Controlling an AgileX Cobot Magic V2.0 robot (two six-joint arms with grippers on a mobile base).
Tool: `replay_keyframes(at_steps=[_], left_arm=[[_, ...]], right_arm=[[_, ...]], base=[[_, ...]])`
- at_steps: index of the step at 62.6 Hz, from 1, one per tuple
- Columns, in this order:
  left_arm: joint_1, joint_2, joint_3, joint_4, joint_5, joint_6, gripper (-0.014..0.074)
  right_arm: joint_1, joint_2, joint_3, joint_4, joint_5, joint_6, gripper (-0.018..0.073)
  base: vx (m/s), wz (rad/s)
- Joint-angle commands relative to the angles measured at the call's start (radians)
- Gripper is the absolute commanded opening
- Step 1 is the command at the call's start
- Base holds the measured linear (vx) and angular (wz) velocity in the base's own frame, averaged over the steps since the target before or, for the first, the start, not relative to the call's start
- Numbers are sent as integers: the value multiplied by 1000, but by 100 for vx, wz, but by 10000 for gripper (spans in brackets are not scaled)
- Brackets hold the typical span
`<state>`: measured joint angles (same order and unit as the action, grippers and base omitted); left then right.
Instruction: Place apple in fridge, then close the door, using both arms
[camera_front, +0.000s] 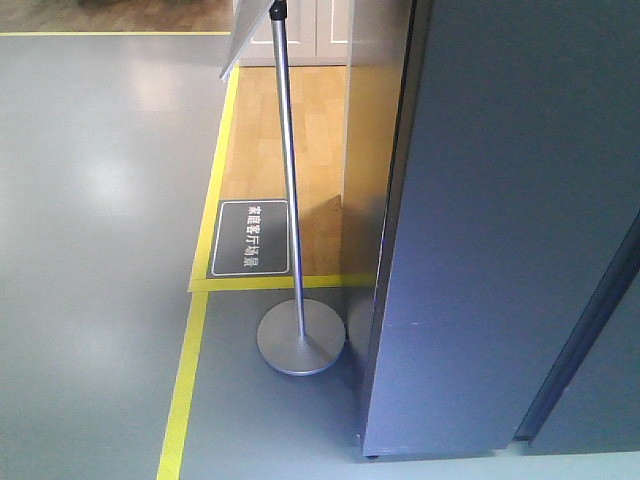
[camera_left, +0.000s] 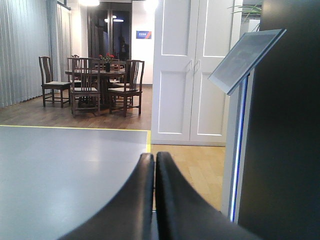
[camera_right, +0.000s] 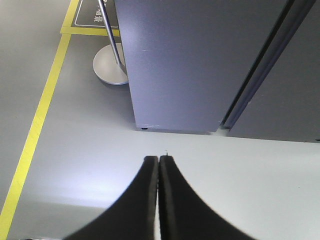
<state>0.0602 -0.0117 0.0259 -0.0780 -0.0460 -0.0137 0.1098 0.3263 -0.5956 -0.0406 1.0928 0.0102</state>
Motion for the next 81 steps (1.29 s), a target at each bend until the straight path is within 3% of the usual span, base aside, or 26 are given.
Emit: replay_keyframes(at_steps=[1,8,28,46,81], left_arm=[[2,-16,21,-4,-77,-12,-6],[2,-16,21,-4,-77,-12,-6],[2,-16,21,-4,-77,-12,-6],[2,-16,21,-4,-77,-12,-6],[2,-15,21,-4,-77,-12,-6]], right_arm=[[1,1,-23,-5,-55,-10,-3],[-14,-54,-3,-18,-169,-10,-3],[-107,-243,355,-11,-807,-10,-3],[-109,-352,643,-2,-1157,-10,-3],[-109,-356,637,47,-1115,-4,-3]], base=[[0,0],[0,0],[0,0],[0,0],[0,0]])
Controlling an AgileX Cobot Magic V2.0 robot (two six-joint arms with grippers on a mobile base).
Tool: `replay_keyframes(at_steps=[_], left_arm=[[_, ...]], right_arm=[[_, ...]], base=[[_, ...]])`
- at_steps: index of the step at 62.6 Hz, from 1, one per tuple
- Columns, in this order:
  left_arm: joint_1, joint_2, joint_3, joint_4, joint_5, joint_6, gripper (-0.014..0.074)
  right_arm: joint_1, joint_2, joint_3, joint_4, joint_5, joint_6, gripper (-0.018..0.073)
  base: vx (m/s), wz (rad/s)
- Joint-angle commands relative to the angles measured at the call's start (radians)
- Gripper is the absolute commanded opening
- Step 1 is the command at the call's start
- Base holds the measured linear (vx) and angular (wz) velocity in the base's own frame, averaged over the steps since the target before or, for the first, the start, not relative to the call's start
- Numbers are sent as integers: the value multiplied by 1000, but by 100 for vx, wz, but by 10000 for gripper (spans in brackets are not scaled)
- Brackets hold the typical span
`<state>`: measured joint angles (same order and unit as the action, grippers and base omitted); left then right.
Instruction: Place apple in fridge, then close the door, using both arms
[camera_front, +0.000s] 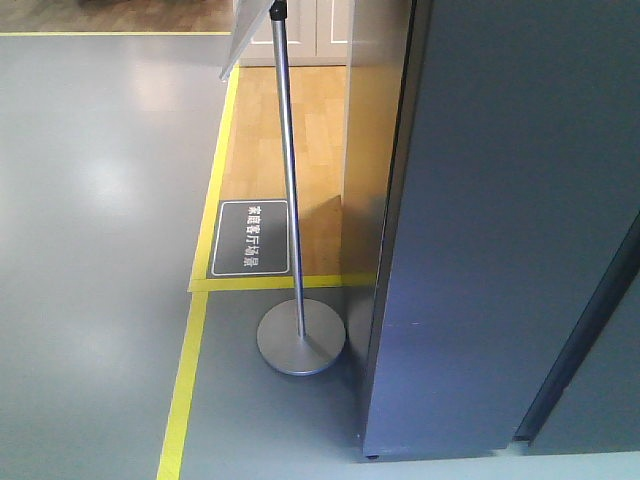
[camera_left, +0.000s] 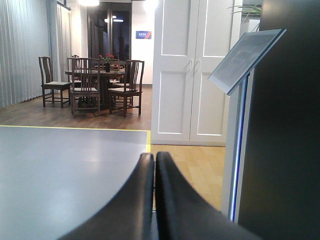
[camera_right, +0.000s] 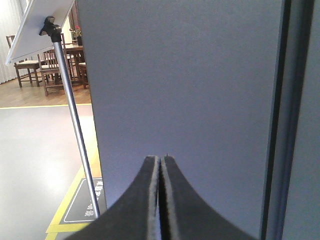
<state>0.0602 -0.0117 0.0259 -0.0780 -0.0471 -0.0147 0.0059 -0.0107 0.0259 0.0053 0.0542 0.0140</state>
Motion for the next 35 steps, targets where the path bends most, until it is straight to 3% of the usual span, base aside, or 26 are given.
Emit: replay_keyframes(at_steps=[1,35], left_arm=[[2,-15,21,-4,-76,-11,-6],[2,-15,21,-4,-76,-11,-6]], right_arm=[[-5,-19,16,1,-77,-8,-3],[-5,-19,15,1,-77,-14,-3]], base=[[0,0],[0,0]])
